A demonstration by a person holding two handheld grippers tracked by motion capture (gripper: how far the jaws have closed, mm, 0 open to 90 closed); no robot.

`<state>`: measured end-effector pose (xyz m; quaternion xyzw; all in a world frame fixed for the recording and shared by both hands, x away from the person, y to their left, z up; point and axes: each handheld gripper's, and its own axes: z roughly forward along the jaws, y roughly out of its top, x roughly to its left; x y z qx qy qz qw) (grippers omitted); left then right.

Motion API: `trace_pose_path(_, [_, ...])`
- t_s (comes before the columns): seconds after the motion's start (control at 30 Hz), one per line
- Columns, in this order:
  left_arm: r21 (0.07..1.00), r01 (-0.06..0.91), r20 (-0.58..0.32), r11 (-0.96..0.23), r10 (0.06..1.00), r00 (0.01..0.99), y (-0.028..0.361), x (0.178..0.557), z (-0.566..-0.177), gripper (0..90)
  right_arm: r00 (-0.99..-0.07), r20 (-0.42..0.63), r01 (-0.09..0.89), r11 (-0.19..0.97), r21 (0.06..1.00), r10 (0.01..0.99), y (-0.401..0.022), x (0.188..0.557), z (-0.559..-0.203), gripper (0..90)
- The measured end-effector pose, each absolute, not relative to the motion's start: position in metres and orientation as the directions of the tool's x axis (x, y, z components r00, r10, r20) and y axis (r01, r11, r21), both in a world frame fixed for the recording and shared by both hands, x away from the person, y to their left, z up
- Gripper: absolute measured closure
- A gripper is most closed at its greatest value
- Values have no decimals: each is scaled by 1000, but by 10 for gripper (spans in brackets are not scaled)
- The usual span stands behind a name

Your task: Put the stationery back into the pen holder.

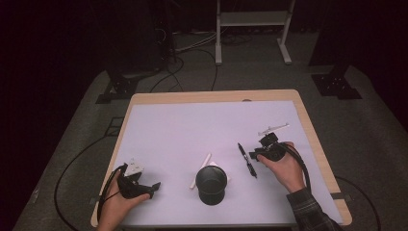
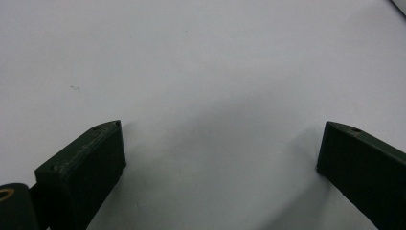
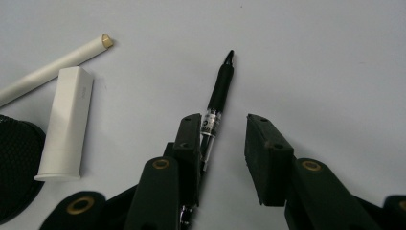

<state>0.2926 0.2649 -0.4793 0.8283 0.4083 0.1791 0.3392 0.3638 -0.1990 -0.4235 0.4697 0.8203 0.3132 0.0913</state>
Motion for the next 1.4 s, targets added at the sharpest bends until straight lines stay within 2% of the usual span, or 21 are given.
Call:
trace_pose_path(0.7, [709, 555, 19, -435, 798, 602, 265, 293, -479, 14, -553, 158, 721, 375, 583, 818, -180, 385, -421, 696])
trace_pose_path(1.4, [709, 555, 19, -435, 798, 602, 265, 293, -479, 14, -553, 155, 753, 412, 513, 818, -167, 414, -442, 703])
